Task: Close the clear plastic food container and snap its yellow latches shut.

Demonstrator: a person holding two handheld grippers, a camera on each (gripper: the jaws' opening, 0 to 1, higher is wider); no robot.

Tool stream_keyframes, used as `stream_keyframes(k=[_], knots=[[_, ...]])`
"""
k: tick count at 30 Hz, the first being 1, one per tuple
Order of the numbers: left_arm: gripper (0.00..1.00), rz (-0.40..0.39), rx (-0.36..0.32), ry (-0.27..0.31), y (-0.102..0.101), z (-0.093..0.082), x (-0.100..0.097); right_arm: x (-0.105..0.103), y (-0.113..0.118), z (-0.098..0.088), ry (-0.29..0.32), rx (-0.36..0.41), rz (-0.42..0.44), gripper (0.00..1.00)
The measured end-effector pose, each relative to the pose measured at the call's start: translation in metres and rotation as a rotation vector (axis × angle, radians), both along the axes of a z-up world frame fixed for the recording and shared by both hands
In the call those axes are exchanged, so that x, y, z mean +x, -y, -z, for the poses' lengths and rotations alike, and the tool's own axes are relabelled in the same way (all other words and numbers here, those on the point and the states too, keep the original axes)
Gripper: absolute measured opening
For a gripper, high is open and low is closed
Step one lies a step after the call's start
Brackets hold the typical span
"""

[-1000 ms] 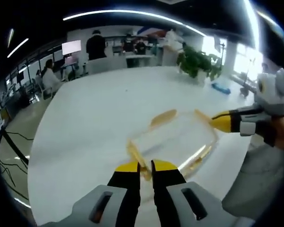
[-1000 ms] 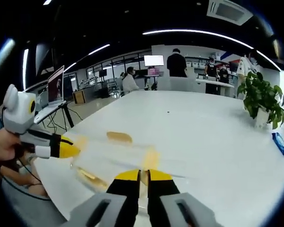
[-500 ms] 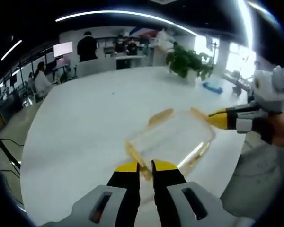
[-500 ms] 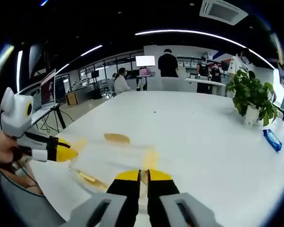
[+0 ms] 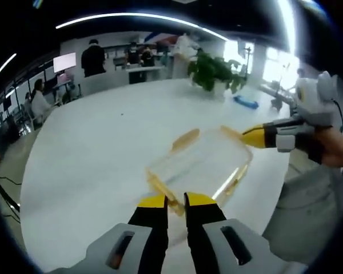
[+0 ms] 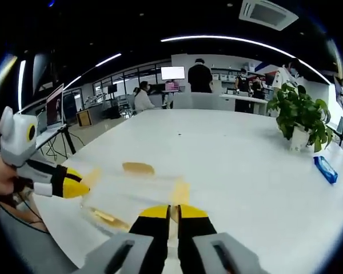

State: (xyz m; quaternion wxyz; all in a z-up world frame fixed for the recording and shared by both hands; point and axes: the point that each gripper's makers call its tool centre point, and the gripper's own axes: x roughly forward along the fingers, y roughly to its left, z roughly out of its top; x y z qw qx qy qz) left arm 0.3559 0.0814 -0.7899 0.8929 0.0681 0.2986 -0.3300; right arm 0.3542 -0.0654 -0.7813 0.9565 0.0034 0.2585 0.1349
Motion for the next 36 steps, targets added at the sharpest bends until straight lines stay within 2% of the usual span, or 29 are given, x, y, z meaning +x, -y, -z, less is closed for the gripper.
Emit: stream_keyframes(k=[12,15,17,23,24,25,28,36], knots=[[0.07,0.009,-0.004,-0.02,0.006,0.007,-0.002,-0.004,0.007,0.012,-0.031,0.001,0.01,0.0],[0.07,-0.005,0.0,-0.046,0.005,0.011,-0.004,-0.004,0.006,0.015,-0.038,0.002,0.005,0.0],[0.07,-0.007,-0.008,-0.037,0.006,0.01,-0.003,-0.005,0.007,0.017,-0.041,-0.007,0.005,0.0],[0.07,-0.012,-0.016,-0.038,0.006,0.01,-0.002,-0.003,0.008,0.018,-0.041,0.007,0.01,0.0],[0.07,-0.028,-0.003,-0.048,0.003,0.012,-0.001,-0.003,0.008,0.02,-0.047,0.001,0.01,0.0],[0.06,-0.012,0.002,-0.059,0.005,0.015,-0.004,-0.002,0.006,0.02,-0.044,0.012,0.001,0.0],[0.06,-0.015,-0.003,-0.045,0.005,0.013,-0.003,-0.003,0.006,0.02,-0.043,0.005,0.005,0.0],[0.06,-0.028,-0.027,-0.052,0.003,0.013,-0.003,-0.002,0.007,0.019,-0.041,0.027,0.013,0.0]])
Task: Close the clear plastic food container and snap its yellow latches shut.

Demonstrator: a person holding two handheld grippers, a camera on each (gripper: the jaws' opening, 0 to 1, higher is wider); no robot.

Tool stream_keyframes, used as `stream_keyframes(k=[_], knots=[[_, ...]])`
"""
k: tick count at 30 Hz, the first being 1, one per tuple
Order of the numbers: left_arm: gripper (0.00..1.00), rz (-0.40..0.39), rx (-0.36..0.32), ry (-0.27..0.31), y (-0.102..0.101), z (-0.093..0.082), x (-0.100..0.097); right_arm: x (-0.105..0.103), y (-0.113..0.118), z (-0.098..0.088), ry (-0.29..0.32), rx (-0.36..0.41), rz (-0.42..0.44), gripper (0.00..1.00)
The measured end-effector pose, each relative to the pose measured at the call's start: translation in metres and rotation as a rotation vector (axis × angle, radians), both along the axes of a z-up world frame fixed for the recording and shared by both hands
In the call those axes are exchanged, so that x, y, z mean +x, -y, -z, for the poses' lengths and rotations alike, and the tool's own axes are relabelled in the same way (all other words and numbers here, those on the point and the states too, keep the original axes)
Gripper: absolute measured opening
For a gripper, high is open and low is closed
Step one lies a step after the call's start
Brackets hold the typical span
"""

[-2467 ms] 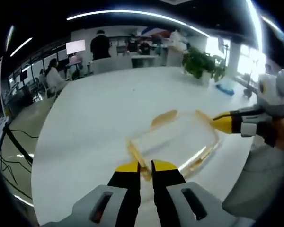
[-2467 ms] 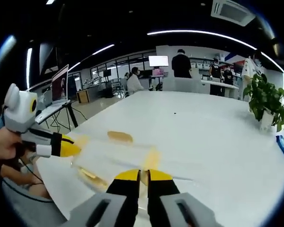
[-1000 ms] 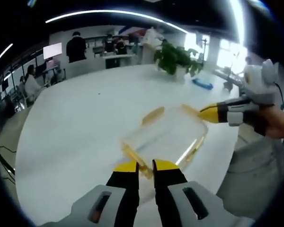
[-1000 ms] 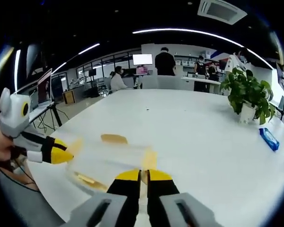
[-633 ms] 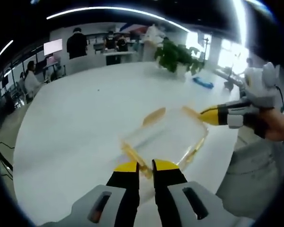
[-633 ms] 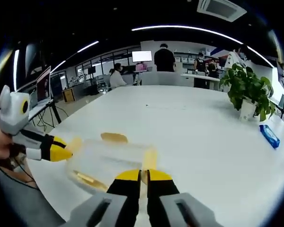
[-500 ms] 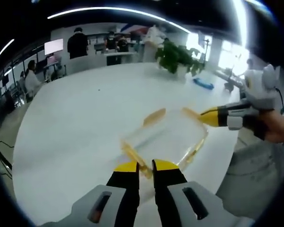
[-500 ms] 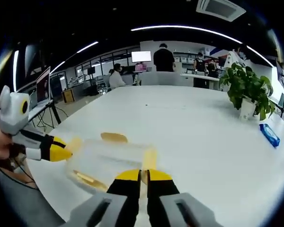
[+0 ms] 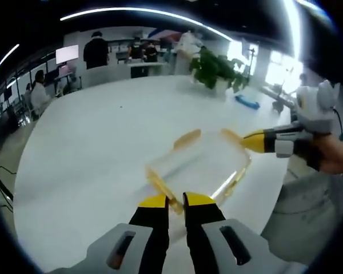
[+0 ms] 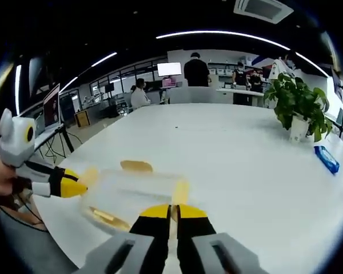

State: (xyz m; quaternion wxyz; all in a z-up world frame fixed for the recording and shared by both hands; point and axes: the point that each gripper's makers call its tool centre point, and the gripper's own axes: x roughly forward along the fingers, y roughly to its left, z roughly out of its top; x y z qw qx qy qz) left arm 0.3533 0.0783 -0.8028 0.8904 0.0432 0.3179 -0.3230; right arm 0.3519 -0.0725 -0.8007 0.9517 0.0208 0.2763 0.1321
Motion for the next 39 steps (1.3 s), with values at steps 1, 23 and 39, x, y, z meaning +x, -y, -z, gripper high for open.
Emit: stream_keyframes(k=[1,23,39], knots=[[0.06,-0.001,-0.004,-0.003,0.0,0.0,0.0,0.0,0.0,0.0,0.001,-0.001,0.001,0.0],[0.27,-0.099,-0.088,-0.026,-0.023,-0.006,0.006,0.006,0.01,-0.008,-0.034,0.099,0.024,0.16],[0.26,-0.075,-0.109,-0.089,-0.009,0.007,0.003,0.006,0.008,0.006,-0.082,0.073,-0.016,0.21]])
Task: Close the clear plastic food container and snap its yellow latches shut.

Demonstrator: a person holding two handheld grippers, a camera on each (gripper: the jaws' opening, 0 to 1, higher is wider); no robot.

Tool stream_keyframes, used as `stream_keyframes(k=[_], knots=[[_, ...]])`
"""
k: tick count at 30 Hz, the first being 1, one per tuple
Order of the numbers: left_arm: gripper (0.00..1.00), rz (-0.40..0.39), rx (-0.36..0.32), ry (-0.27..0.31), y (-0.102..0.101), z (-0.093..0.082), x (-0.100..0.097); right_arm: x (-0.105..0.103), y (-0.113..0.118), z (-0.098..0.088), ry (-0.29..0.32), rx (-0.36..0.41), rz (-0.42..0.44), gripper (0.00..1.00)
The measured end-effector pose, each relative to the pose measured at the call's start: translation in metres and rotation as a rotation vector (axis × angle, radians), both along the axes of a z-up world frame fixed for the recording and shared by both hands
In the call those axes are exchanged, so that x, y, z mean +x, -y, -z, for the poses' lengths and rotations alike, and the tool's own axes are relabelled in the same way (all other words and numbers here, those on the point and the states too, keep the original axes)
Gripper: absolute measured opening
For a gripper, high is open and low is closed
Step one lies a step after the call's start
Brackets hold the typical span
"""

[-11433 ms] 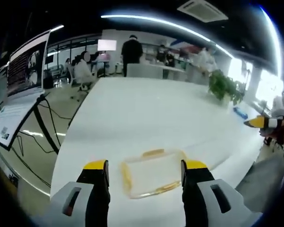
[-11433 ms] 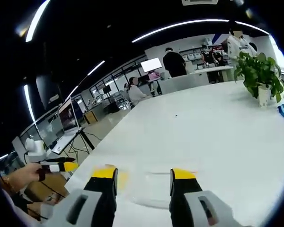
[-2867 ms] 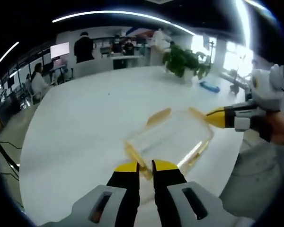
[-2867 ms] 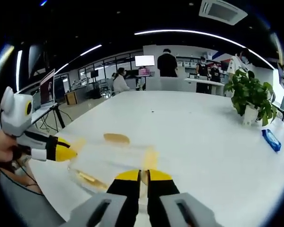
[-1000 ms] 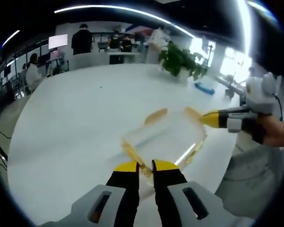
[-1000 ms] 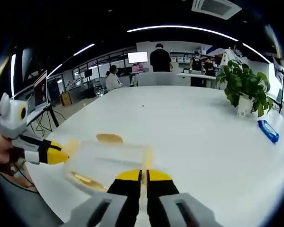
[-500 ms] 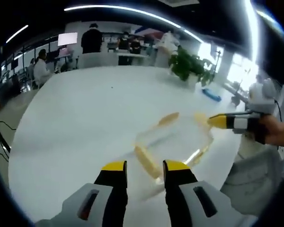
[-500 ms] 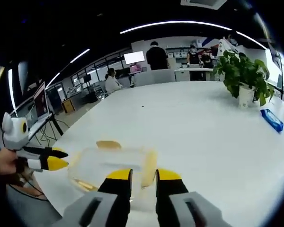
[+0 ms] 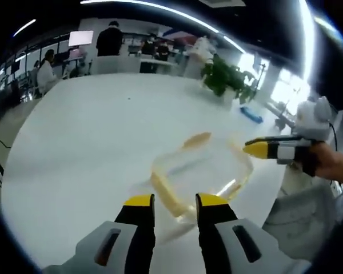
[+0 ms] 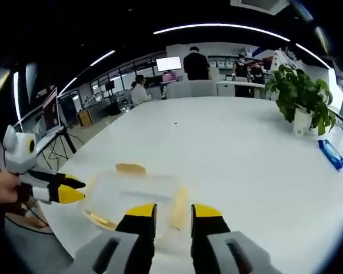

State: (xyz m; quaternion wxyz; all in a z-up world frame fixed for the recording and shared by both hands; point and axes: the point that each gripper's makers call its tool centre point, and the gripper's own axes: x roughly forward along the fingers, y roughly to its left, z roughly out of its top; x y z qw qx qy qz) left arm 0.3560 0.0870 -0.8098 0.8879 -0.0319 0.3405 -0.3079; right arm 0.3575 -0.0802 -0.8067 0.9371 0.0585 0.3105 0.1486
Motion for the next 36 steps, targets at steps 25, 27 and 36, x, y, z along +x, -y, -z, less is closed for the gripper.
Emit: stream_keyframes(k=[25,27,36], knots=[[0.29,-0.033,-0.072,-0.129,0.013,0.007,0.001,0.012,-0.015,0.012,-0.162,0.139,-0.043,0.3],[0.29,-0.029,-0.072,-0.13,0.013,0.007,0.002,0.013,-0.015,0.013,-0.182,0.154,-0.054,0.3],[0.27,-0.017,-0.098,-0.166,0.014,0.013,0.004,0.013,-0.02,0.014,-0.208,0.156,-0.087,0.28]])
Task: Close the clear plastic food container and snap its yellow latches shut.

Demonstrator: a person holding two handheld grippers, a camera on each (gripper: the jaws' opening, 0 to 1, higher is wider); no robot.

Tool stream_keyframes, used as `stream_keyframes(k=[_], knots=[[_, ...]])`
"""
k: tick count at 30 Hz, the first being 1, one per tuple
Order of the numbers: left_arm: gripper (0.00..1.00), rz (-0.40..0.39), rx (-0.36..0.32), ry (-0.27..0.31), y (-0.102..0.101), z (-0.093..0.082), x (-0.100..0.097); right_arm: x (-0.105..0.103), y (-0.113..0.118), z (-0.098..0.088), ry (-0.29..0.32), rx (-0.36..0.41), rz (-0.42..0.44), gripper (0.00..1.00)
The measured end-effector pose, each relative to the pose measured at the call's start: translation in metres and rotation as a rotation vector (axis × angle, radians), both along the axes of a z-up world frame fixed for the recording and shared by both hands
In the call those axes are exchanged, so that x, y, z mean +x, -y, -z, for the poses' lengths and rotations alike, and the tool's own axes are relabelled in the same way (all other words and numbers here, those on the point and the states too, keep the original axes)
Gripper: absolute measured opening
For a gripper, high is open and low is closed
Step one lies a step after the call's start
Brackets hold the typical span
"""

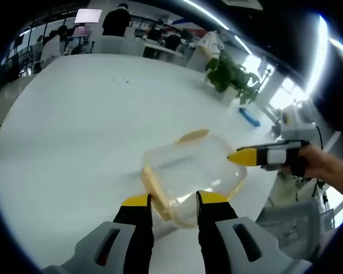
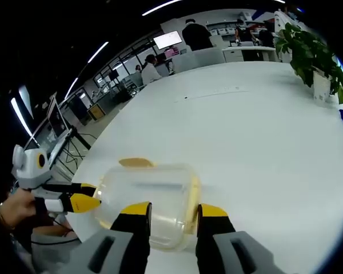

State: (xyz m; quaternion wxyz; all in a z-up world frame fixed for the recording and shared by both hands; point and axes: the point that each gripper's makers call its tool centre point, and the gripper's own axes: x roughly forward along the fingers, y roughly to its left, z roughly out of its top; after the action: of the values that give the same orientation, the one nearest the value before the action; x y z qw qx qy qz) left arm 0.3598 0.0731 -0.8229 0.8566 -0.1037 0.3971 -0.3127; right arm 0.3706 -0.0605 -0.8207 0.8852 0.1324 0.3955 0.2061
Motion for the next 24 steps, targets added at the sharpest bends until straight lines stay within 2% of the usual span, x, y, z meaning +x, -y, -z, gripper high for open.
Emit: stream_keyframes(k=[2,6,9,10,11,12,13,15,21,24], knots=[[0.27,-0.015,-0.035,-0.013,-0.001,0.0,0.001,0.0,0.001,0.0,0.002,0.003,0.007,0.28],[0.27,-0.004,-0.029,-0.011,0.0,-0.001,0.004,0.0,0.002,0.0,0.008,0.003,0.024,0.28],[0.26,-0.026,-0.045,-0.017,0.001,-0.003,0.005,-0.002,0.004,0.0,0.01,0.001,0.038,0.27],[0.25,-0.068,-0.066,-0.034,0.001,-0.002,0.007,-0.001,0.004,-0.001,0.01,0.002,0.045,0.27],[0.25,-0.129,-0.146,-0.1,0.004,0.003,0.009,0.0,0.002,-0.002,0.035,0.007,0.034,0.27],[0.25,-0.123,-0.156,-0.107,0.004,0.008,0.007,-0.002,0.004,-0.001,0.016,0.008,0.049,0.27],[0.25,-0.089,-0.117,-0.058,0.003,0.005,0.007,-0.003,0.007,-0.001,0.019,0.01,0.05,0.27],[0.25,-0.1,-0.102,-0.052,0.005,0.004,0.007,-0.003,0.005,-0.001,0.024,0.011,0.048,0.27],[0.26,-0.045,-0.076,-0.022,0.003,0.002,0.009,-0.004,0.006,-0.001,0.023,0.008,0.053,0.28],[0.26,-0.05,-0.079,-0.014,-0.002,0.002,0.012,-0.004,0.001,-0.001,0.028,0.008,0.059,0.29]])
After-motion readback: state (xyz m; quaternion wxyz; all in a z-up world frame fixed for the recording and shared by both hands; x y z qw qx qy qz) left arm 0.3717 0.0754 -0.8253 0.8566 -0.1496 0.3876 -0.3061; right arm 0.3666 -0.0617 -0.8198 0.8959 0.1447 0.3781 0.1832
